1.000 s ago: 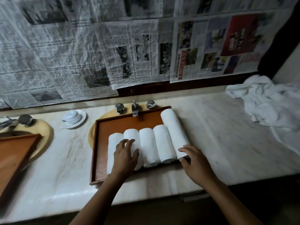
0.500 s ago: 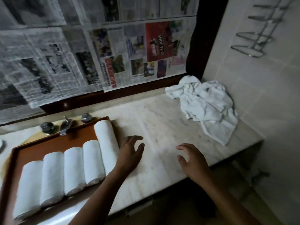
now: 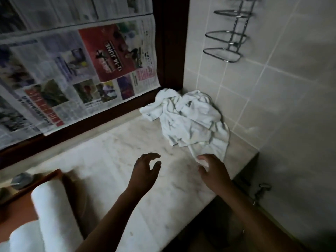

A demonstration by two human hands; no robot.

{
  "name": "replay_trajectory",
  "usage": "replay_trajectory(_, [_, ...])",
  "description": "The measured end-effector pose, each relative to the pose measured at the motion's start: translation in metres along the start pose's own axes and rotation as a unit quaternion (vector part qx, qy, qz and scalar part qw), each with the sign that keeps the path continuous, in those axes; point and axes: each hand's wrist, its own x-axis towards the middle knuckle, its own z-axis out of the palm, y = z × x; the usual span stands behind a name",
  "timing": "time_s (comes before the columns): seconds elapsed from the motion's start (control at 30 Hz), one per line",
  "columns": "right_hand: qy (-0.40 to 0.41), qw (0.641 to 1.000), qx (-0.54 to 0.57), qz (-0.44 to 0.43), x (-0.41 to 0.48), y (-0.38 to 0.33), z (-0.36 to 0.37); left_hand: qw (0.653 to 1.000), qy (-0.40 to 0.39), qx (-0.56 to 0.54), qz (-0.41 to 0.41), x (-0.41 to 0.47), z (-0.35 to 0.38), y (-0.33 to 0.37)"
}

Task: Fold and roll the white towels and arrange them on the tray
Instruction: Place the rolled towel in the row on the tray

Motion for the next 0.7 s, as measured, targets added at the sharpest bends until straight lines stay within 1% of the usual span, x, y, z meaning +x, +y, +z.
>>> replay_trajectory(0.1, [-0.015, 1.000, -0.012, 0.020, 0.046, 0.011, 0.004, 1.000, -0.003, 0.002, -0.007, 0.040, 0.013, -0.002])
replay_trajectory(0.3, [-0.029, 0.997, -0.067, 0.029, 0.147, 0.032, 0.024, 0.999, -0.014, 0.010, -0.032, 0.120, 0.035, -0.014])
replay_trajectory(0.4, [-0.047, 0.989, -0.140, 0.019, 0.187, 0.054, 0.045, 0.999, -0.017, 0.011, -0.049, 0.151, 0.045, -0.021])
replay_trajectory(0.47, [-0.061, 0.984, -0.166, 0.009, 0.203, 0.069, 0.056, 0.998, -0.017, 0.009, -0.057, 0.165, 0.050, -0.023])
replay_trajectory(0.57, [-0.045, 0.987, -0.157, -0.003, 0.222, 0.077, 0.056, 0.998, -0.015, 0.009, -0.063, 0.176, 0.056, -0.022])
replay_trajectory(0.6, [-0.039, 0.989, -0.141, 0.000, 0.229, 0.075, 0.048, 0.998, -0.014, 0.013, -0.063, 0.177, 0.057, -0.022])
replay_trajectory(0.7, [-0.052, 0.993, -0.108, 0.014, 0.245, 0.066, 0.018, 0.997, -0.009, 0.022, -0.068, 0.175, 0.056, -0.021])
